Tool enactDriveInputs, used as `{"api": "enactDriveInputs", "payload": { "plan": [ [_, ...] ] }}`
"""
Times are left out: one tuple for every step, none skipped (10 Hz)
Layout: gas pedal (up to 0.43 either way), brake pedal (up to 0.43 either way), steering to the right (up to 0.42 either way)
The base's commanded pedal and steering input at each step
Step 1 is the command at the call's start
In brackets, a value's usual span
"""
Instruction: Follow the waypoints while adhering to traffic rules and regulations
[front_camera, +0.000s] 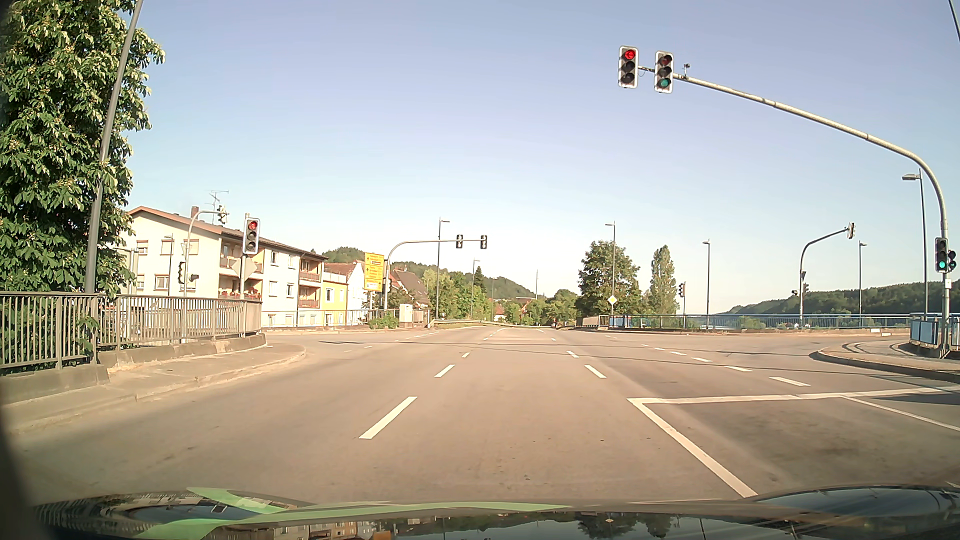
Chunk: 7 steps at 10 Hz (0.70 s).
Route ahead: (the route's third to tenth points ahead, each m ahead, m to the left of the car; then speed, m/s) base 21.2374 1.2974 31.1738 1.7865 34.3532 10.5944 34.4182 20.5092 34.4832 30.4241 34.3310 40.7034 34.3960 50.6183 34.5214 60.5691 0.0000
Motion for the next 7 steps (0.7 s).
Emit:
{"api": "enactDriveInputs", "payload": {
  "plan": [
    [0.0,0.159,-0.004],
    [0.0,0.146,-0.003],
    [0.0,0.11,-0.003],
    [0.0,0.073,-0.003],
    [0.0,0.049,-0.003],
    [0.0,0.043,-0.003],
    [0.0,0.043,-0.004]
  ]
}}
